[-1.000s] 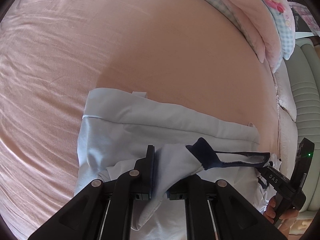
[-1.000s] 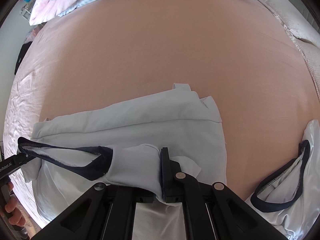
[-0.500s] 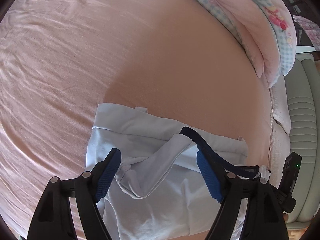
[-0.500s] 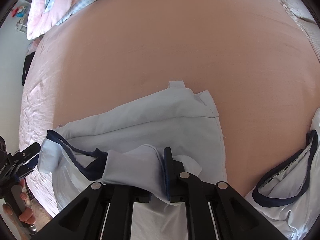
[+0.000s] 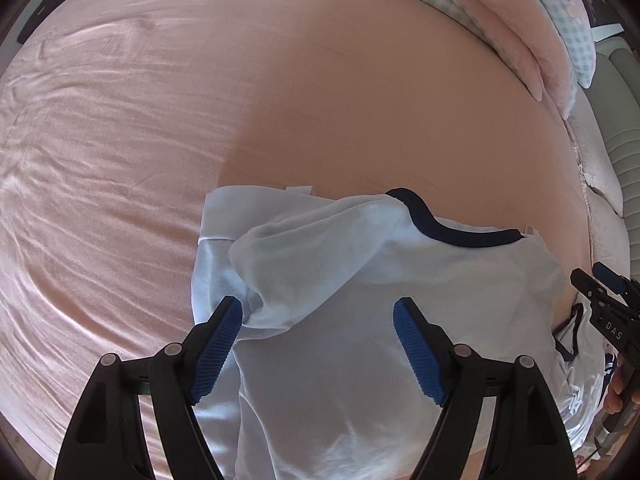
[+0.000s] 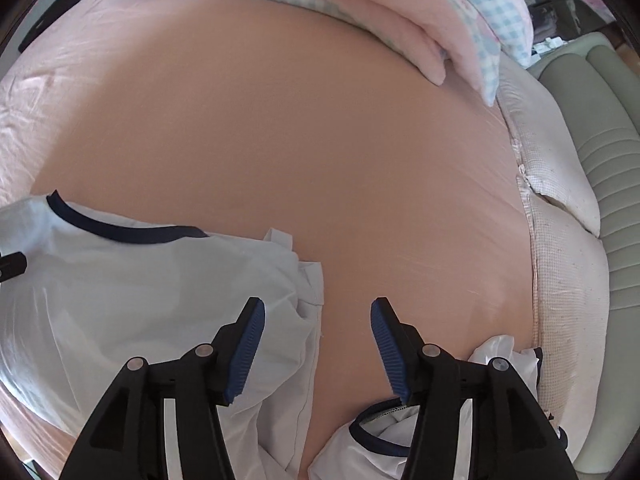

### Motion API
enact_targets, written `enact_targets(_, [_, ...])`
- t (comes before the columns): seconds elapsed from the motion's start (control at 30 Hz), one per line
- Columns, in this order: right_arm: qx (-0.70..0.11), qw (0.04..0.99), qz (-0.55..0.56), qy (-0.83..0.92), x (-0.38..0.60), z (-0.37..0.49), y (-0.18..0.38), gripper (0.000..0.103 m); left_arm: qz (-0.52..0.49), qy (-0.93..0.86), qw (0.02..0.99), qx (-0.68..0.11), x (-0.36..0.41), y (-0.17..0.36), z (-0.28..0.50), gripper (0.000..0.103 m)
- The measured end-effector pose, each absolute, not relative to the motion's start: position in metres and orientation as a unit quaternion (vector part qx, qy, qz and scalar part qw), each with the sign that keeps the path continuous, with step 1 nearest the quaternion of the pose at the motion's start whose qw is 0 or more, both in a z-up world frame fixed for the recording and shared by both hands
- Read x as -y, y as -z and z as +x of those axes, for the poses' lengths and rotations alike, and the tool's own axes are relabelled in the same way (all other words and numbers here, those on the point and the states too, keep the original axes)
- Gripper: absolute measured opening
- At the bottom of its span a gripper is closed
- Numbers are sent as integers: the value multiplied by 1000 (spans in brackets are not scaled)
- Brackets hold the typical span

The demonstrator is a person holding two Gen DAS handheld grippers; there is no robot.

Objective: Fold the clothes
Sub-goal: 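Move both open grippers to the folded edge of the white top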

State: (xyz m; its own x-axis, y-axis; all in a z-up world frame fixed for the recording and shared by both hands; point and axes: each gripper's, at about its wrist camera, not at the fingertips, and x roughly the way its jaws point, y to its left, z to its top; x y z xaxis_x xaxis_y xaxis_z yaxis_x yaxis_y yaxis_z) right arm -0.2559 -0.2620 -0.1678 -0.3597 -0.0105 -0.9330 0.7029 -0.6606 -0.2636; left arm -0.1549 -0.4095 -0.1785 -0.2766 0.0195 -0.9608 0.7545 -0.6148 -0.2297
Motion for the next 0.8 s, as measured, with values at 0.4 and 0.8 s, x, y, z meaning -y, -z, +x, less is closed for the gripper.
enact_targets(0.4, [-250, 262, 555, 749, 242, -261, 185, 55, 549, 685, 308, -367, 441, 202, -116, 77])
enact_targets(0.8, [-71, 323, 624, 708, 191, -259, 195, 55, 520, 728, 256, -367, 432, 187, -90, 77])
